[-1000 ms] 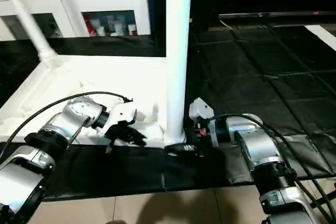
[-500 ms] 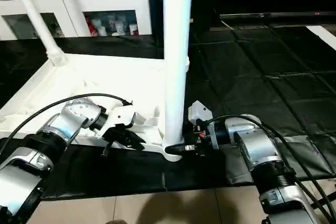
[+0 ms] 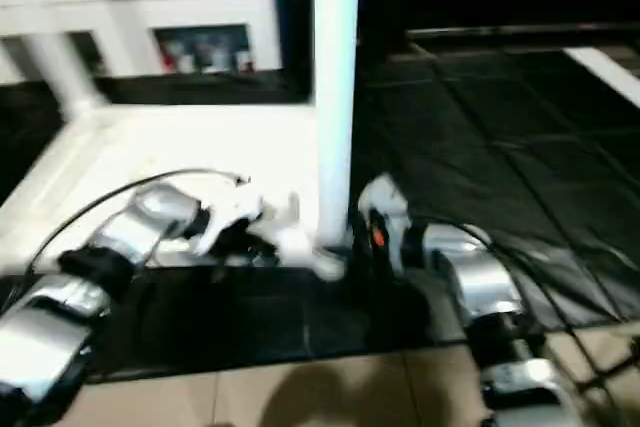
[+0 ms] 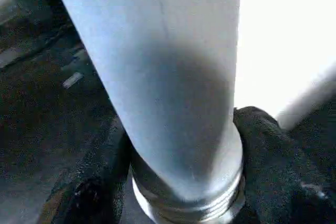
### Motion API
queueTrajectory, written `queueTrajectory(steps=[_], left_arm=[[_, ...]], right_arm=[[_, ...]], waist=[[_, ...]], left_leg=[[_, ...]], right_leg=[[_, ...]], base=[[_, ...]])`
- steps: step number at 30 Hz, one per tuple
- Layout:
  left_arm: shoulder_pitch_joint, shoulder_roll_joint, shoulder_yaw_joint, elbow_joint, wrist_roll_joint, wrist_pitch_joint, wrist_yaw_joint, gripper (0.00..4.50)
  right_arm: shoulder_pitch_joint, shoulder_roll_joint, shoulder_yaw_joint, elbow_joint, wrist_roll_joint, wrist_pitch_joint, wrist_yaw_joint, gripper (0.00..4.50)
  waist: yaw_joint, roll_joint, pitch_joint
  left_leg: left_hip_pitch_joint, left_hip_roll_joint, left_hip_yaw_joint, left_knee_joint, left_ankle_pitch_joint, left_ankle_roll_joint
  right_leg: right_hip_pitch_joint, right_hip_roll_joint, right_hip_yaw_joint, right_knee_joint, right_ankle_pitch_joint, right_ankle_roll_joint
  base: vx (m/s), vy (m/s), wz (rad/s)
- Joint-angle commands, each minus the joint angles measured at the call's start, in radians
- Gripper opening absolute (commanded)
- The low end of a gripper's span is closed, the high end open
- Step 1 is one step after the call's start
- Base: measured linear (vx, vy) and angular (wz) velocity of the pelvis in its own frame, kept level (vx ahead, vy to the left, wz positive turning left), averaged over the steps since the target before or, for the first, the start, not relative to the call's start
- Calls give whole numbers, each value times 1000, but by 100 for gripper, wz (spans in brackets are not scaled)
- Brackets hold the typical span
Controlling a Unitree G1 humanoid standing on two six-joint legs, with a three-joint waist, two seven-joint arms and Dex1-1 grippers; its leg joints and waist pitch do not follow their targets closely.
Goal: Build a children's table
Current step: Rotate leg to tighten
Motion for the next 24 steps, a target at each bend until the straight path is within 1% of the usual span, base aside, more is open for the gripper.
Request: queueTrajectory(steps=[1,2,3,4,5,6,7,8,9,10,11,12,13,14,15,17,18,20,21,22,23,24], left_arm=[[-40,-74,39,-10,-63,44,100,0],[-43,-81,43,-10,-63,51,116,0],[-48,-90,48,-9,-63,62,141,0],[-58,-111,61,-7,-64,80,200,0],[-68,-132,71,-6,-62,96,255,0],[-75,-148,81,-6,-60,109,299,0],[-77,-153,83,-6,-60,112,309,0],[-81,-164,89,-7,-59,120,331,0],[-82,-175,91,-13,-55,128,346,0],[-79,-180,89,-20,-49,127,348,0],[-74,-181,84,-29,-44,128,341,0],[-74,-181,84,-29,-44,128,341,0],[-66,-176,78,-38,-40,126,326,0],[-64,-173,76,-40,-39,124,322,0],[-53,-157,64,-51,-35,109,297,0],[-46,-140,59,-54,-34,87,278,0],[-46,-140,59,-54,-34,87,278,0],[-31,-110,50,-62,-32,61,236,0],[-18,-88,41,-71,-28,43,199,0],[-17,-86,40,-71,-27,41,196,0],[-2,-66,32,-78,-27,15,156,0],[-2,-66,32,-78,-27,15,156,0]], right_arm=[[-32,87,52,-6,17,37,-49,264],[-38,99,46,-4,18,45,-72,264],[-46,117,37,1,18,56,-107,264],[-64,152,28,16,6,62,-182,264],[-77,180,24,26,-9,65,-243,264],[-86,199,24,31,-29,66,-293,264],[-89,201,30,34,-42,58,-306,264],[-94,206,44,40,-73,41,-338,264],[-96,208,62,42,-100,20,-350,264],[-95,216,61,42,-100,4,-354,264],[-93,224,56,38,-90,-6,-349,299],[-93,224,56,38,-90,-6,-349,299],[-85,229,52,27,-73,-5,-332,320],[-83,229,52,25,-72,-7,-330,340],[-68,230,58,12,-70,-17,-315,340],[-57,224,57,8,-76,-30,-317,356],[-57,224,57,8,-76,-30,-317,356],[-40,203,42,5,-73,-52,-309,389],[-25,183,35,-3,-71,-73,-293,391],[-24,182,35,-4,-70,-75,-290,391],[-10,159,26,-16,-62,-93,-263,406],[-10,159,26,-16,-62,-93,-263,420]], waist=[[-5,-19,-62],[-7,-20,-64],[-15,-19,-65],[-16,-19,-66],[-21,-21,-67],[-20,-19,-68],[-21,-19,-68],[-18,-22,-71],[-16,-21,-71],[-14,-21,-74],[-14,-20,-73],[-15,-21,-74],[-15,-21,-73],[-15,-21,-74],[-14,-20,-74],[-16,-20,-71],[-17,-20,-71],[-15,-14,-71],[-17,-9,-71],[-20,-14,-71],[-19,-13,-72],[-19,-10,-71]], left_leg=[[0,29,-14,-67,-179,47],[0,28,-14,-66,-176,50],[-4,27,-13,-65,-157,67],[-5,26,-12,-64,-150,72],[-8,27,-12,-64,-131,76],[-5,24,-10,-61,-119,76],[-5,23,-9,-61,-112,77],[-6,23,-10,-61,-99,80],[-11,27,-10,-61,-72,96],[-10,30,-11,-61,-60,106],[-11,31,-12,-61,-55,112],[-12,33,-12,-60,-50,121],[-12,33,-12,-60,-52,125],[-12,33,-11,-59,-51,129],[-13,33,-11,-58,-50,132],[-13,32,-11,-60,-64,133],[-12,32,-11,-60,-69,129],[-11,33,-12,-61,-79,125],[-12,34,-13,-61,-86,123],[-14,35,-13,-62,-89,123],[-13,35,-13,-62,-88,124],[-12,36,-12,-61,-95,124]], right_leg=[[59,-72,50,-98,-461,-67],[59,-72,50,-97,-452,-68],[60,-71,52,-92,-413,-82],[61,-71,53,-91,-400,-86],[62,-70,54,-86,-373,-95],[58,-70,54,-87,-373,-98],[59,-70,55,-87,-370,-100],[63,-71,55,-84,-356,-101],[63,-69,57,-78,-309,-108],[63,-70,58,-72,-279,-115],[63,-70,59,-70,-262,-121],[64,-72,60,-66,-235,-132],[63,-72,60,-66,-233,-136],[64,-74,61,-64,-223,-141],[65,-75,62,-64,-217,-144],[65,-74,61,-67,-233,-141],[66,-74,61,-68,-244,-139],[64,-76,61,-70,-255,-134],[65,-75,61,-69,-251,-134],[67,-74,61,-67,-237,-135],[67,-74,61,-67,-231,-138],[65,-73,61,-68,-230,-140]], base=[[0,0,0],[0,0,0],[0,0,0],[0,0,0],[0,0,0],[0,0,0],[0,0,0],[0,0,0],[0,0,0],[0,0,0],[0,0,0],[0,0,0],[0,0,0],[0,0,0],[0,0,0],[0,0,0],[0,0,0],[0,0,0],[0,0,0],[0,0,0],[0,0,0],[0,0,0]])
